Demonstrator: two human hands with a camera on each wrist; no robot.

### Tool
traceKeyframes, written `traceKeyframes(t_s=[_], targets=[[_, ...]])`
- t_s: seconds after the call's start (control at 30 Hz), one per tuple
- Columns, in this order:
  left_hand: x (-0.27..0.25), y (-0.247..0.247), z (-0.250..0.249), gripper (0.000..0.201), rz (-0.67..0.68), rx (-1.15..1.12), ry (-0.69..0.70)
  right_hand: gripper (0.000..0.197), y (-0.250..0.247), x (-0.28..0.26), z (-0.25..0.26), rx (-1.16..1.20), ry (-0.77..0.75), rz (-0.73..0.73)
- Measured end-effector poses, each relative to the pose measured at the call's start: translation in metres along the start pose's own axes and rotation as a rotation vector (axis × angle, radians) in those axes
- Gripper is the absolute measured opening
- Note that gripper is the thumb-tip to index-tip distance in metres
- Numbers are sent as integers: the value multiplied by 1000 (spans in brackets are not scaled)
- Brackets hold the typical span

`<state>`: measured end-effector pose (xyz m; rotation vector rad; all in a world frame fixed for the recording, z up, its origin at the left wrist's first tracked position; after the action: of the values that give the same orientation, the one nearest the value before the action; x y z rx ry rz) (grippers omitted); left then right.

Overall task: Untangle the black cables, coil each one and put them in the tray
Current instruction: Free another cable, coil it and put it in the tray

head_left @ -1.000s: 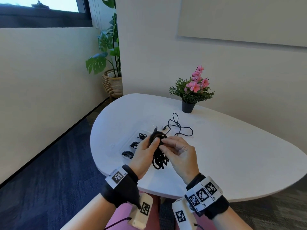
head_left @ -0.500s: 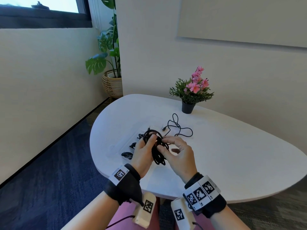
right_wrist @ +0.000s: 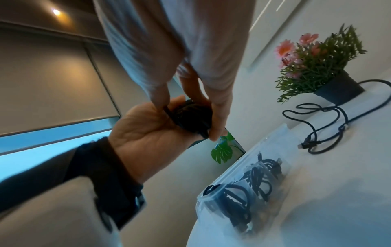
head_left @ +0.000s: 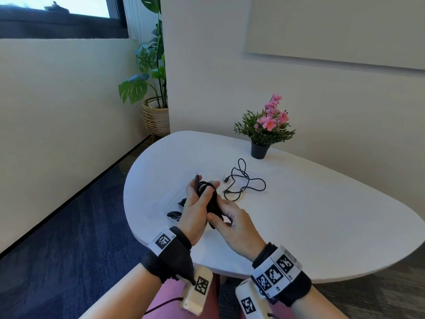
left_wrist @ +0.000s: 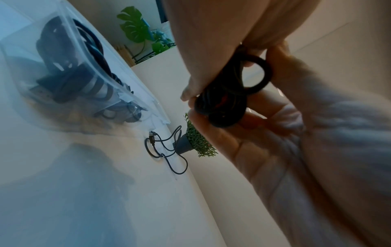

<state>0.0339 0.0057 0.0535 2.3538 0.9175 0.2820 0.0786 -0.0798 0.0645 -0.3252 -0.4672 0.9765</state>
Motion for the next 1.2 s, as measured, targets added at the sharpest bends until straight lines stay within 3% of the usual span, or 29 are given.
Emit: traceKeyframes(t_s=[0.1,0.27,0.37,0.43,0.67,0.83,0.97,1.2], targets=[[1,0,3,30,34,-20,-12,42,6,2,-1,-130,-22,39],[4,-9,8,48,-27,-26,32,35,10,6,-2,-196,-41,-40],[10,-14,14,43,-74,80,18,28,8,13,-10,-180,-31,-59],[19,-20,15,39,-87,213,-2,35,5,19,-21,-119,22,-41],[47,-28,-19,26,146,869,8,33,-18,46,-42,-79,124,-16],[66,-17,-33,23,349,921,-52,36,-17,76,-42,-296,57,64],[106,-30,-28,50,357,906,-106,37,-21,111,-45,-491,-4,58],[164,-47,-18,52,302,1180,-102,47,-3,154,-80,-648,10,134]])
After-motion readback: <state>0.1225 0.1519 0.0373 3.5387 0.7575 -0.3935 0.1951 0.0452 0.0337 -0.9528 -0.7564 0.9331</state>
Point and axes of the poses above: each hand's wrist, its own x-axis towards the middle knuckle, its own y-axis out of the palm, z = x × y, the point moved 9 cm from there along x, towards the middle knuckle, and after that the axes turned 6 degrees about -x, right-handed, at the moved point
